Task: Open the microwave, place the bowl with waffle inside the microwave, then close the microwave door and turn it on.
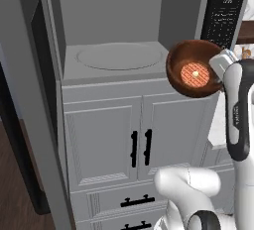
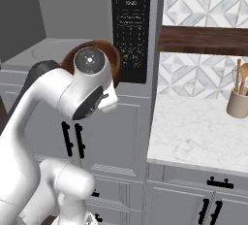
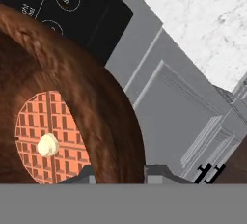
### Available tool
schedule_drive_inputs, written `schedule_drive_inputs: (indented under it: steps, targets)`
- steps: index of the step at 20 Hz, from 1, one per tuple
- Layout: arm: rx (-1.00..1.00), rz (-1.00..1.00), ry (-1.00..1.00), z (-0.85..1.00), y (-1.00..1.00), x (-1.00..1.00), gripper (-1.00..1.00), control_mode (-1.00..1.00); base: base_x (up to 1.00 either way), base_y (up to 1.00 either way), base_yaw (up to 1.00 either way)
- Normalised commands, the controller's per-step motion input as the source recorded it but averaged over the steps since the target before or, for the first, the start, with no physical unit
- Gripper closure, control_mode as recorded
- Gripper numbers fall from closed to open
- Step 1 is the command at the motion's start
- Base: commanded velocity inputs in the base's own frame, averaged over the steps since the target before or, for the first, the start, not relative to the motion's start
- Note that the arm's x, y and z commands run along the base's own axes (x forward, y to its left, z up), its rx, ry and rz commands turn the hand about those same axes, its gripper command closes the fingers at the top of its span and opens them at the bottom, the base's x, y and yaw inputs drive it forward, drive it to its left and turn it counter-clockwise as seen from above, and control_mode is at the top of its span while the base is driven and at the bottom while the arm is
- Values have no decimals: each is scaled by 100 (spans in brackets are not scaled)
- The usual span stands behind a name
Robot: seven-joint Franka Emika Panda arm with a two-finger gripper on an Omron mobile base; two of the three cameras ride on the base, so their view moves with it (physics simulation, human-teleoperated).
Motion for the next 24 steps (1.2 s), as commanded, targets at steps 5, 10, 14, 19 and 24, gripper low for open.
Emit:
schedule_drive_inputs:
  steps: [5, 10, 14, 19, 24]
  targets:
    - [-12, 1, 0, 36, 100, 89, 100, -100, 0, 0, 0]
    - [-8, 0, 4, 2, 93, 100, 100, -100, 0, 0, 0]
    - [-5, 0, 0, 14, 79, 94, 100, -100, 0, 0, 0]
    - [0, -1, 15, 19, 69, 98, 100, -100, 0, 0, 0]
    - [-3, -12, 7, 0, 59, 78, 100, -100, 0, 0, 0]
